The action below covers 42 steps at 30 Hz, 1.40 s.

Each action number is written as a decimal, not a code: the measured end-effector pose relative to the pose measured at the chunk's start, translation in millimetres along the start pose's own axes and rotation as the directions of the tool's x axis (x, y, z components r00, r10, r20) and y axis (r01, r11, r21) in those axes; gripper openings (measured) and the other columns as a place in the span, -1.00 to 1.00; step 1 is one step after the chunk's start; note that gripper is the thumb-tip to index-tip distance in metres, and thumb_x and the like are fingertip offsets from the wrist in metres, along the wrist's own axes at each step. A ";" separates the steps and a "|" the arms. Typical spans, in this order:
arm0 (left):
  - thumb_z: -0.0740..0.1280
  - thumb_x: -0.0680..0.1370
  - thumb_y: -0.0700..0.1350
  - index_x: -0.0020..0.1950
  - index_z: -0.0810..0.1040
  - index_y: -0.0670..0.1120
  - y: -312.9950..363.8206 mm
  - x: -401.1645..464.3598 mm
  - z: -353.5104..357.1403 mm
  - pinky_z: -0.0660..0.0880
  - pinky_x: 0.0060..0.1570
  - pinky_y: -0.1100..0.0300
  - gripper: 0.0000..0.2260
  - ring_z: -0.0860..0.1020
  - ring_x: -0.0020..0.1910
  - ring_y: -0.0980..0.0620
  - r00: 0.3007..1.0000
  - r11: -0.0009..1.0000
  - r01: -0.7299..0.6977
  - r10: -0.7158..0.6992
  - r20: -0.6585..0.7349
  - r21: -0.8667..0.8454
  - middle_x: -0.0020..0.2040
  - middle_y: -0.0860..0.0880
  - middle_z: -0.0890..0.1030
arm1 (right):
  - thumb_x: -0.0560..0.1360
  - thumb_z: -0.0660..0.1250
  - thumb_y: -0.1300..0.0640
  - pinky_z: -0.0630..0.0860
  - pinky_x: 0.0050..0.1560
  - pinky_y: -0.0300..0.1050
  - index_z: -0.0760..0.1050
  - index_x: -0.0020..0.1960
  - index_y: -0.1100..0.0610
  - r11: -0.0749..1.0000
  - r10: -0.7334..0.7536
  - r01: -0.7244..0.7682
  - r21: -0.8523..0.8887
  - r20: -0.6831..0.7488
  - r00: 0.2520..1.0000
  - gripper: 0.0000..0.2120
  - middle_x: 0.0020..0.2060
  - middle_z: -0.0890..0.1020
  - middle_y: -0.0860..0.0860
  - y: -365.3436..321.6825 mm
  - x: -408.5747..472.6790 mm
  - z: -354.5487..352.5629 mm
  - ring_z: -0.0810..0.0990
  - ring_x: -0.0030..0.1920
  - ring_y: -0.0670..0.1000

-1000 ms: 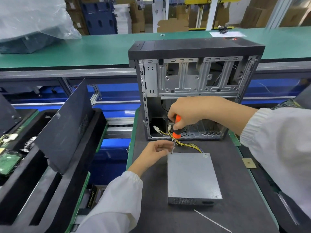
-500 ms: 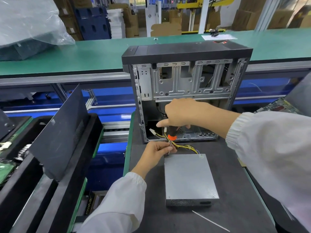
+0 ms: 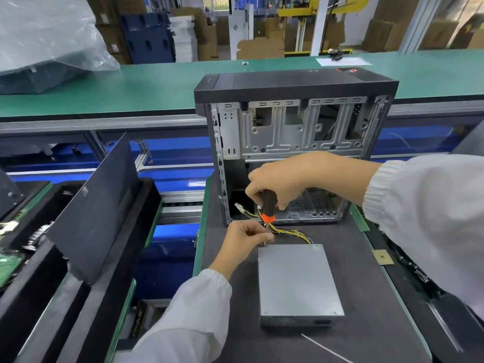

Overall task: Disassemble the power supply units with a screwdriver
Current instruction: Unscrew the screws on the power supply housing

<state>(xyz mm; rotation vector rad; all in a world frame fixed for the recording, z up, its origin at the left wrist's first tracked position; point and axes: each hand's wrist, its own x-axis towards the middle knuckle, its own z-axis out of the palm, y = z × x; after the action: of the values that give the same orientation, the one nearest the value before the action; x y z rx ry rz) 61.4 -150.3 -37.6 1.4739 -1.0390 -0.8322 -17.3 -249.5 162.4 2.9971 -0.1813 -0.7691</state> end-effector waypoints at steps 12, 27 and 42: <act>0.41 0.52 -0.28 0.03 0.68 -0.13 -4.4 -6.5 -1.1 0.55 -0.01 0.29 -0.87 0.68 -0.05 0.05 0.994 0.999 0.049 -0.048 0.100 -0.015 -0.09 -0.08 0.71 | 0.60 0.21 0.01 0.41 -0.37 -0.11 0.40 -0.08 0.13 0.972 0.225 -0.232 -0.048 -0.113 0.968 -0.80 -0.22 0.45 0.00 -9.6 -6.8 0.4 0.49 -0.26 0.04; 0.36 0.56 -0.26 0.00 0.67 -0.18 -12.5 -6.5 -1.5 0.54 0.04 0.29 -0.90 0.68 -0.01 0.06 0.992 0.998 0.065 -0.065 0.110 0.002 -0.08 -0.02 0.73 | 0.51 0.38 0.02 0.56 -0.36 -0.20 0.35 0.27 0.08 0.881 0.287 -0.307 0.360 0.107 0.952 -0.61 0.04 0.48 0.08 -5.8 -17.8 -4.2 0.59 -0.30 0.01; 0.30 0.59 -0.28 0.03 0.64 -0.23 -3.9 -2.6 -0.1 0.56 0.09 0.20 -0.87 0.68 -0.02 -0.01 0.981 0.996 0.087 -0.086 0.175 0.002 -0.05 -0.13 0.71 | 0.32 0.38 -0.39 0.57 -0.40 -0.17 0.42 0.07 0.19 0.850 0.389 -0.356 0.388 -0.006 0.921 -0.32 -0.17 0.60 0.06 -8.8 -14.8 1.2 0.66 -0.45 0.03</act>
<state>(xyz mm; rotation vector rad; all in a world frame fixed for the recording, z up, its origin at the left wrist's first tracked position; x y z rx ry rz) 61.2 -147.7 -41.5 1.4696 -1.1070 -1.0410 -29.8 -239.0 167.8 3.1664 -0.9877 -0.6184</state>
